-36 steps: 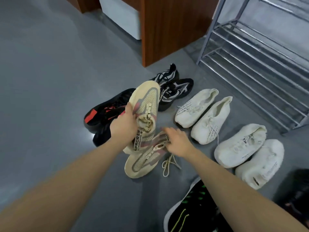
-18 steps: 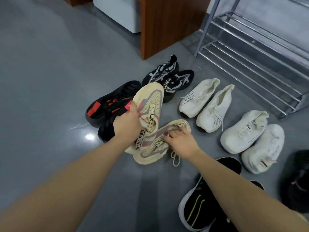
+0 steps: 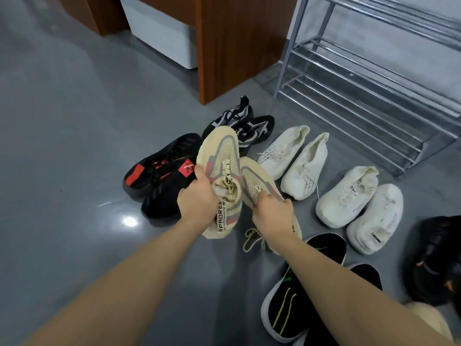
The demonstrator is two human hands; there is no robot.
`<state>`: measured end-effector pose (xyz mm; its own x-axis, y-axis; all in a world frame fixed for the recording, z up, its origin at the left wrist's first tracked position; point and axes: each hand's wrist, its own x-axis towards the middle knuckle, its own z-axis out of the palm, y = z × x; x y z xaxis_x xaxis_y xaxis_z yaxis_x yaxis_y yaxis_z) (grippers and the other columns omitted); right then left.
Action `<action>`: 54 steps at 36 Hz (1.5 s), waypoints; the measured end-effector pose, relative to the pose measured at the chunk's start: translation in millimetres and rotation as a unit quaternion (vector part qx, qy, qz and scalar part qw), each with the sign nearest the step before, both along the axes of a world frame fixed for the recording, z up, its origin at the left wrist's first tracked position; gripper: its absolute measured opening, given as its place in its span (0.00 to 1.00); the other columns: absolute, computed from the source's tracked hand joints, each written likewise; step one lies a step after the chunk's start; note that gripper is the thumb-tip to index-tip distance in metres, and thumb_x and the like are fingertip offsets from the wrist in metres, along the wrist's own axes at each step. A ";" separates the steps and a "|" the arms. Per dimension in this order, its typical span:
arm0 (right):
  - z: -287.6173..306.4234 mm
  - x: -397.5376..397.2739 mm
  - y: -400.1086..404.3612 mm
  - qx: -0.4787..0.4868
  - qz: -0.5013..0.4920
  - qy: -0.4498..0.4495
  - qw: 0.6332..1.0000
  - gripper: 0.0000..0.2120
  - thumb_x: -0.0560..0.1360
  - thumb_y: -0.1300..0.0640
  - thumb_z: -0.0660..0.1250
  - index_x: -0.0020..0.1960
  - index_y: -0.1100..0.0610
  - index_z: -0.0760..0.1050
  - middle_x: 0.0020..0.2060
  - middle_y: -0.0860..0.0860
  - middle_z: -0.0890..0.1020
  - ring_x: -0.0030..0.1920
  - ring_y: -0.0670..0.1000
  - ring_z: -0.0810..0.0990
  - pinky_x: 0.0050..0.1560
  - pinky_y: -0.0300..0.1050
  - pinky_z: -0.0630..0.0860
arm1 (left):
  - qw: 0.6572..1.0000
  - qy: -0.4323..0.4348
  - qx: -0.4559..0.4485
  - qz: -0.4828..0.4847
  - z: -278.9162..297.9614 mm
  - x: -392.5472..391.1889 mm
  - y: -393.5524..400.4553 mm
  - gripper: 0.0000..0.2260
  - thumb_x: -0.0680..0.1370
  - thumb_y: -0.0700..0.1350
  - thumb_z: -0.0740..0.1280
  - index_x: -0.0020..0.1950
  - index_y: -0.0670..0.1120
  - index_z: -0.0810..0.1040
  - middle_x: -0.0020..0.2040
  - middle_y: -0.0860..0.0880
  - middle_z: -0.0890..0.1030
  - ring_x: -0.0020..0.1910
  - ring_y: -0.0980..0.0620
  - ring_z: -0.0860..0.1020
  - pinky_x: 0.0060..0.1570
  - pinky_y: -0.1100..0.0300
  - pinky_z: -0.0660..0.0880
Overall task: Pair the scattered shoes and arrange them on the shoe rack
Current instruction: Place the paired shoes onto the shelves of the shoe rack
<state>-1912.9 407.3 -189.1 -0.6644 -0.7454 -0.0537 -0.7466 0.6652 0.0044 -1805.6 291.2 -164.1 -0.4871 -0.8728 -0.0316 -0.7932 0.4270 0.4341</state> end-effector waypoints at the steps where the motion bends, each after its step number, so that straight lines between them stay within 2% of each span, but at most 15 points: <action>1: -2.3 2.0 -0.3 -0.003 -0.018 -0.014 1.000 0.04 0.75 0.60 0.59 0.50 0.57 0.70 0.43 0.53 0.82 0.43 0.57 0.79 0.45 0.47 0.61 | 1.000 -0.002 0.001 0.000 -1.3 -0.6 1.5 0.21 0.79 0.41 0.55 0.71 0.40 0.57 0.48 0.43 0.81 0.46 0.41 0.79 0.45 0.52 0.69; 11: -20.1 2.1 10.1 -0.054 -0.115 -0.111 0.986 0.12 0.79 0.51 0.58 0.52 0.60 0.70 0.47 0.56 0.81 0.48 0.59 0.80 0.45 0.47 0.67 | 0.989 -0.128 0.003 -0.073 -28.2 -3.6 10.8 0.16 0.79 0.39 0.56 0.67 0.40 0.60 0.47 0.44 0.80 0.41 0.43 0.78 0.39 0.55 0.66; 16: -35.0 -2.3 16.1 -0.045 -0.036 -0.072 0.996 0.13 0.76 0.49 0.61 0.52 0.57 0.75 0.51 0.53 0.77 0.55 0.57 0.72 0.53 0.50 0.62 | 0.977 -0.175 0.046 -0.114 -43.7 -11.7 15.1 0.16 0.81 0.42 0.56 0.68 0.41 0.59 0.56 0.41 0.78 0.53 0.40 0.78 0.43 0.54 0.68; 20: -47.4 -12.1 22.9 -0.116 0.013 -0.126 0.985 0.09 0.73 0.52 0.66 0.47 0.58 0.78 0.58 0.52 0.72 0.61 0.57 0.66 0.58 0.50 0.56 | 0.975 -0.175 0.075 -0.116 -52.7 -15.5 10.1 0.14 0.81 0.41 0.55 0.67 0.42 0.59 0.56 0.40 0.77 0.52 0.39 0.77 0.43 0.53 0.67; 23: -47.4 -18.5 24.8 -0.128 0.050 -0.187 0.973 0.09 0.76 0.52 0.63 0.48 0.58 0.77 0.59 0.50 0.74 0.60 0.54 0.69 0.56 0.46 0.59 | 0.974 -0.171 0.092 -0.115 -56.2 -15.1 5.9 0.14 0.81 0.40 0.54 0.66 0.43 0.59 0.54 0.40 0.78 0.50 0.39 0.77 0.44 0.53 0.66; 26: -46.5 -19.3 26.7 -0.126 0.061 -0.176 0.974 0.09 0.77 0.53 0.60 0.51 0.58 0.74 0.57 0.49 0.75 0.58 0.53 0.72 0.53 0.45 0.62 | 0.970 -0.191 0.099 -0.116 -60.8 -16.1 3.3 0.18 0.81 0.41 0.54 0.70 0.43 0.56 0.57 0.39 0.77 0.54 0.39 0.76 0.47 0.52 0.66; 29: -48.8 -19.4 29.1 -0.106 0.068 -0.189 0.974 0.12 0.75 0.54 0.60 0.58 0.55 0.70 0.55 0.49 0.74 0.58 0.54 0.71 0.53 0.47 0.63 | 0.966 -0.210 0.098 -0.118 -63.5 -19.0 3.4 0.23 0.82 0.46 0.54 0.75 0.42 0.52 0.66 0.39 0.70 0.63 0.39 0.70 0.56 0.50 0.68; 32: -55.1 -26.4 28.3 -0.069 0.091 -0.212 0.971 0.25 0.73 0.56 0.62 0.70 0.53 0.64 0.67 0.49 0.69 0.65 0.54 0.67 0.64 0.49 0.64 | 0.966 -0.187 0.096 -0.149 -62.2 -23.2 10.1 0.24 0.81 0.51 0.54 0.75 0.44 0.54 0.69 0.39 0.65 0.66 0.39 0.65 0.62 0.48 0.65; 37: -60.9 -37.5 22.7 -0.056 0.103 -0.255 0.960 0.23 0.73 0.58 0.61 0.68 0.54 0.69 0.69 0.49 0.69 0.68 0.54 0.65 0.68 0.48 0.64 | 0.955 -0.187 0.119 -0.197 -59.5 -15.0 16.7 0.24 0.75 0.56 0.59 0.69 0.49 0.60 0.70 0.38 0.60 0.66 0.36 0.64 0.64 0.46 0.64; 40: -58.7 -40.4 25.9 -0.049 0.102 -0.278 0.954 0.26 0.71 0.58 0.59 0.69 0.52 0.69 0.71 0.48 0.67 0.70 0.52 0.64 0.69 0.48 0.63 | 0.949 -0.191 0.111 -0.226 -61.2 -9.1 17.1 0.29 0.74 0.61 0.60 0.70 0.50 0.58 0.75 0.39 0.51 0.71 0.37 0.59 0.68 0.45 0.60; 44: -59.6 -38.9 31.7 -0.047 0.126 -0.250 0.959 0.25 0.73 0.63 0.59 0.69 0.53 0.68 0.71 0.49 0.66 0.69 0.53 0.64 0.67 0.49 0.67 | 0.938 -0.223 0.052 -0.259 -67.0 -15.6 21.7 0.34 0.72 0.64 0.63 0.71 0.48 0.58 0.77 0.41 0.42 0.74 0.35 0.49 0.70 0.40 0.55; 47: -58.7 -36.1 31.5 -0.045 0.146 -0.210 0.966 0.21 0.75 0.63 0.57 0.66 0.55 0.73 0.70 0.50 0.69 0.68 0.55 0.67 0.65 0.50 0.69 | 0.946 -0.206 0.046 -0.245 -67.4 -23.5 23.7 0.22 0.77 0.52 0.63 0.68 0.48 0.62 0.77 0.45 0.47 0.74 0.35 0.49 0.68 0.37 0.57; 49: -56.3 -33.3 28.5 -0.053 0.181 -0.159 0.969 0.20 0.73 0.58 0.53 0.57 0.58 0.79 0.64 0.53 0.76 0.63 0.57 0.74 0.62 0.50 0.72 | 0.952 -0.187 0.063 -0.232 -66.8 -26.2 23.7 0.16 0.78 0.46 0.60 0.65 0.48 0.64 0.76 0.48 0.51 0.73 0.36 0.51 0.66 0.37 0.61; 52: -51.2 -30.7 26.3 -0.041 0.239 -0.067 0.968 0.19 0.69 0.56 0.52 0.47 0.56 0.81 0.52 0.51 0.83 0.55 0.54 0.81 0.57 0.50 0.75 | 0.959 -0.162 0.085 -0.216 -69.6 -24.1 21.1 0.14 0.79 0.43 0.60 0.63 0.49 0.65 0.71 0.52 0.59 0.69 0.40 0.59 0.60 0.40 0.67; 54: -47.7 -28.4 27.0 -0.021 0.255 -0.026 0.966 0.17 0.69 0.57 0.52 0.45 0.54 0.80 0.45 0.49 0.83 0.53 0.53 0.81 0.60 0.51 0.74 | 0.964 -0.137 0.100 -0.206 -70.4 -21.1 19.6 0.14 0.79 0.42 0.60 0.63 0.50 0.66 0.69 0.54 0.63 0.68 0.42 0.61 0.58 0.42 0.69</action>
